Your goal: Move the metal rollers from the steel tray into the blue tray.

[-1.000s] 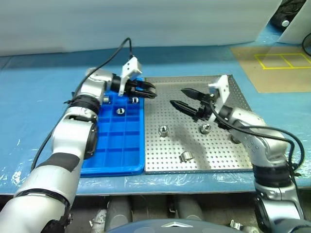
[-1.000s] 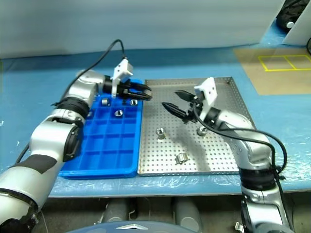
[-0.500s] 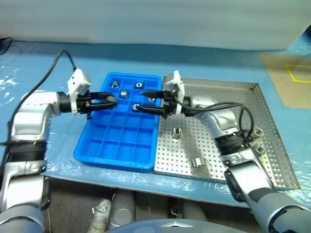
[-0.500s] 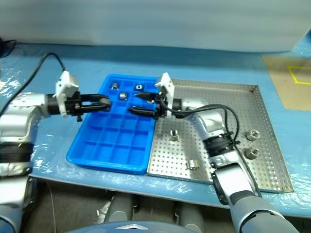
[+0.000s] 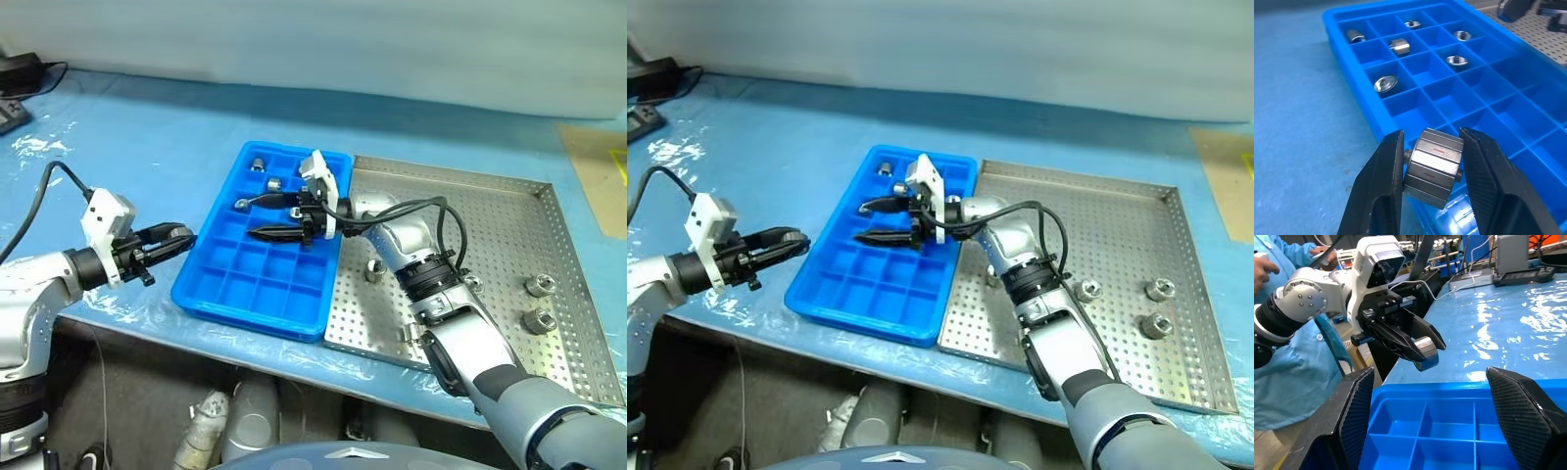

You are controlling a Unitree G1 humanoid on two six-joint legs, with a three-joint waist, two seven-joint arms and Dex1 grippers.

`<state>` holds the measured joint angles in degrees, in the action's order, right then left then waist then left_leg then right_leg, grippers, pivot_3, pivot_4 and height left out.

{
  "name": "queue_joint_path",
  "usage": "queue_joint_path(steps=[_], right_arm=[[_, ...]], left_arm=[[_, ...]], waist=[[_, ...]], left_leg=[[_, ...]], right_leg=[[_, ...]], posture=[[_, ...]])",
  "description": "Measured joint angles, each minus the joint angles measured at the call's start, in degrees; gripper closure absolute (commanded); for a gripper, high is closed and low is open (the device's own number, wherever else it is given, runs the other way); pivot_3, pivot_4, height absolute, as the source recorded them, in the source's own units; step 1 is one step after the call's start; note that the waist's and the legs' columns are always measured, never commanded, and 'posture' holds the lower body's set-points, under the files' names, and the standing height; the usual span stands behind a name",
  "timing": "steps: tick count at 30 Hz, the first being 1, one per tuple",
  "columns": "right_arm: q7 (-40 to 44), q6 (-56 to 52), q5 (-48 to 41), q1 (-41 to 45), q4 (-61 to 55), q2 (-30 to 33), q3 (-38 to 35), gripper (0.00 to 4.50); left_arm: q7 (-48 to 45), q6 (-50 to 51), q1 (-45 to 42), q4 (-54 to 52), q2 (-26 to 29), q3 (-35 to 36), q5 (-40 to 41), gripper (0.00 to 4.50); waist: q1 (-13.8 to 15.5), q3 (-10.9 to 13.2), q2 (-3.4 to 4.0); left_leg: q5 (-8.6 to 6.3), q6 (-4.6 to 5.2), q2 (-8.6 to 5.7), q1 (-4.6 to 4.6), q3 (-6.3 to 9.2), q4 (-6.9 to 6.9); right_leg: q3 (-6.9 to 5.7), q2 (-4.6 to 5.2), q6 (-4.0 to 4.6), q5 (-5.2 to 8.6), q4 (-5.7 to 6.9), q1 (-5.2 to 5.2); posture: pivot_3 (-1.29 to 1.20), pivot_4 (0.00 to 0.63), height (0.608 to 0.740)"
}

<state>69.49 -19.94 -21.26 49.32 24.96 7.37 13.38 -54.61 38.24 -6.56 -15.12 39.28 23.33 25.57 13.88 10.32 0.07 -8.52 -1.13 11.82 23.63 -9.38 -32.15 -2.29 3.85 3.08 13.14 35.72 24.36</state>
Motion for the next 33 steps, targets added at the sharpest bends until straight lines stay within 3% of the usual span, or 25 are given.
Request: queue_joint_path(steps=[13, 23, 28, 33], right_arm=[[-1.63, -1.15, 1.14, -3.82, -3.62, 2.08, -0.18, 0.75], [-4.39, -1.74, 1.31, -5.03, -5.56, 3.46, -0.43, 0.75], [-5.20, -1.68, 1.35, -5.15, -5.59, 3.54, -0.44, 0.75], [-5.97, -1.67, 1.35, -5.67, -5.75, 3.75, -0.61, 0.75]], left_arm=[[2.66, -2.25, -1.31, 1.72, -2.17, -11.16, 0.31, 3.12], [3.01, -4.37, -5.55, 8.60, -1.10, -14.17, -1.41, 3.12], [3.21, -7.08, -6.79, 10.22, -1.09, -15.01, -2.33, 1.44], [3.45, -6.94, -9.59, 11.45, -1.06, -15.04, -2.18, 1.44]], waist=[[0.66, -0.01, -0.01], [-0.77, -0.03, -0.02], [-1.05, -0.03, -0.02], [-1.86, -0.03, -0.02]], left_leg=[[0.08, -0.13, 0.02, -0.04, 0.02, 0.00], [0.30, -0.50, 0.04, -0.11, 0.09, 0.00], [0.36, -0.60, 0.07, -0.13, 0.13, 0.00], [0.38, -0.63, 0.06, -0.11, 0.19, -0.04]], right_leg=[[0.07, -0.11, -0.03, -0.01, 0.03, 0.01], [0.08, -0.29, -0.02, -0.02, 0.14, -0.01], [0.08, -0.47, 0.01, -0.01, 0.17, -0.01], [0.08, -0.46, 0.02, -0.01, 0.20, -0.03]], posture=[[0.38, 0.150, 0.740], [0.35, 0.150, 0.740], [0.34, 0.150, 0.740], [0.31, 0.150, 0.740]])
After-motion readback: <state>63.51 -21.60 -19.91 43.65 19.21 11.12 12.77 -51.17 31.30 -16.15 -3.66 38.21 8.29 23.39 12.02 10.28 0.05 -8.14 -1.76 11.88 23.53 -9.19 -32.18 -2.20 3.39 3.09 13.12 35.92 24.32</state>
